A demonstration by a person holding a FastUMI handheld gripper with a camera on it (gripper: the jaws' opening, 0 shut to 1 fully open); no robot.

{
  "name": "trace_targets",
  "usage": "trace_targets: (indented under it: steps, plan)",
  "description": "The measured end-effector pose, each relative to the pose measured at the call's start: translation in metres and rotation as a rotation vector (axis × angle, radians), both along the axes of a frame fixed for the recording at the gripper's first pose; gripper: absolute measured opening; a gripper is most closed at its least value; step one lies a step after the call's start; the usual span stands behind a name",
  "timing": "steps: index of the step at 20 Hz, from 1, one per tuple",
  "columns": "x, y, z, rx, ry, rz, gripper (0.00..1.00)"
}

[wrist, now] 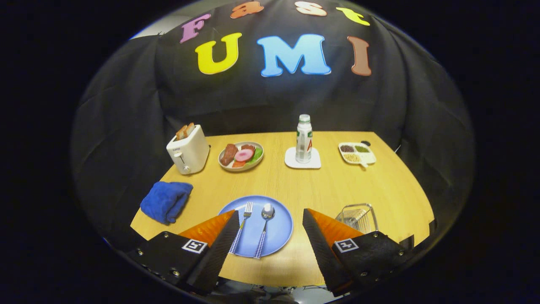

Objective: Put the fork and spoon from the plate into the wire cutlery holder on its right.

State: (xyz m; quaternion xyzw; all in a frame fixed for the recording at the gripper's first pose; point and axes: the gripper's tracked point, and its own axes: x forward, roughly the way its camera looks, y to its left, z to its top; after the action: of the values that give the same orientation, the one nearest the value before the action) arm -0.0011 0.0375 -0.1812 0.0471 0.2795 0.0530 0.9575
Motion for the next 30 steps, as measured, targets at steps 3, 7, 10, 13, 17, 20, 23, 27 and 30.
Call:
trace_targets:
  steps: [3, 7, 10, 13, 17, 20, 23, 27, 30]
  plan:
    - [0.001, 0.006, -0.041, 0.055, 0.134, -0.011, 0.92]
    - [0.011, 0.020, -0.068, 0.061, 0.208, 0.001, 0.87]
    - [0.019, 0.025, -0.089, 0.014, 0.257, 0.017, 0.85]
    - [0.029, 0.031, -0.108, -0.011, 0.314, 0.013, 0.83]
    - [0.035, 0.028, -0.129, -0.072, 0.399, -0.008, 0.69]
    - [0.034, 0.027, -0.147, -0.120, 0.467, -0.011, 0.59]
    - [0.023, 0.020, -0.150, -0.154, 0.535, -0.003, 0.24]
    - [0.017, 0.020, -0.154, -0.203, 0.592, 0.076, 0.24]
    - [0.014, 0.017, -0.149, -0.183, 0.603, 0.116, 0.08]
